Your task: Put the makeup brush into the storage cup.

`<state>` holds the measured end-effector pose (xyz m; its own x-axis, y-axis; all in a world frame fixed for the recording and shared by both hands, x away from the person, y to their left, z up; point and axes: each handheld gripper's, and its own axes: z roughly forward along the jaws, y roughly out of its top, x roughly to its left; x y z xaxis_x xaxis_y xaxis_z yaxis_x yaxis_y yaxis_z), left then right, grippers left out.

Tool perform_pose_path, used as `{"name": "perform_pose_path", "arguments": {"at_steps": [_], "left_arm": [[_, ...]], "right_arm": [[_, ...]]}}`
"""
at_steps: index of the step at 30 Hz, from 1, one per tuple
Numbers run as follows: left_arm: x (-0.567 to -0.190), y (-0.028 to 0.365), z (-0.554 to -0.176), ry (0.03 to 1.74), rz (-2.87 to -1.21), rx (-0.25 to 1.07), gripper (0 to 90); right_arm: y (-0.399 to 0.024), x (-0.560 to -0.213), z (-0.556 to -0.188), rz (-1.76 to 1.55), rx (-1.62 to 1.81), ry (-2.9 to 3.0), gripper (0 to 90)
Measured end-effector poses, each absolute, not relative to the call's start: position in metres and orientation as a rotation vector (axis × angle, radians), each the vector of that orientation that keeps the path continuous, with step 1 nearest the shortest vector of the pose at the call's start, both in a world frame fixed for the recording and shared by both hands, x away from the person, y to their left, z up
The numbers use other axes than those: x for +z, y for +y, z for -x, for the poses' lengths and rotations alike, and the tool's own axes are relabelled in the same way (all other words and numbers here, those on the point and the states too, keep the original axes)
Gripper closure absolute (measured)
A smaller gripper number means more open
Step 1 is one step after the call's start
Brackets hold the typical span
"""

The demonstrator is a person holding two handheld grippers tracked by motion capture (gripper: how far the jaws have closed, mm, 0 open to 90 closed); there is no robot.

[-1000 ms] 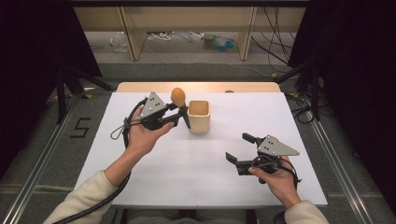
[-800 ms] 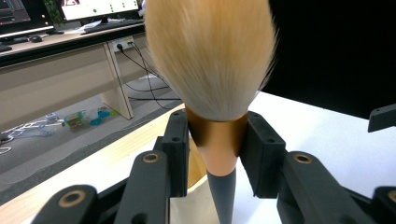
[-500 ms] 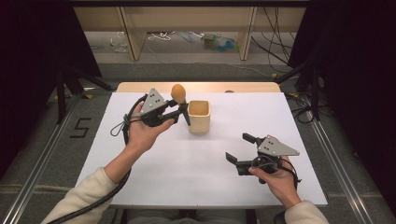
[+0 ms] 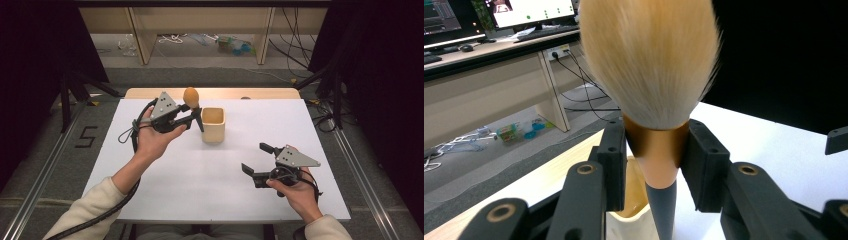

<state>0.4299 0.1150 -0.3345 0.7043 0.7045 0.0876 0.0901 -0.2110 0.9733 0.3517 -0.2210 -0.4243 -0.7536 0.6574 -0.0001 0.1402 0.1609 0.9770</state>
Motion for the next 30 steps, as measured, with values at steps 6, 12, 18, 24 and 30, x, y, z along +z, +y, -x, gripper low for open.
{"name": "perform_pose_path", "arguments": {"at_steps": [6,12,18,24,30], "left_arm": [[-0.3325,0.1148,-0.4314,0.639,-1.716,0.642,64.9],[-0.3305,0.1139,-0.4330,0.635,-1.719,0.647,64.9],[-0.3285,0.1134,-0.4342,0.634,-1.715,0.663,64.9],[-0.3270,0.1123,-0.4357,0.633,-1.717,0.666,64.9],[-0.3246,0.1116,-0.4369,0.630,-1.715,0.671,64.9]], "right_arm": [[-0.2206,-0.4243,-0.3502,-0.782,1.624,2.035,8.8],[-0.2203,-0.4249,-0.3509,-0.779,1.644,2.034,8.8],[-0.2208,-0.4251,-0.3525,-0.754,1.638,2.017,8.8],[-0.2208,-0.4251,-0.3525,-0.758,1.636,2.018,8.9],[-0.2212,-0.4247,-0.3517,-0.769,1.622,2.028,8.9]]}}
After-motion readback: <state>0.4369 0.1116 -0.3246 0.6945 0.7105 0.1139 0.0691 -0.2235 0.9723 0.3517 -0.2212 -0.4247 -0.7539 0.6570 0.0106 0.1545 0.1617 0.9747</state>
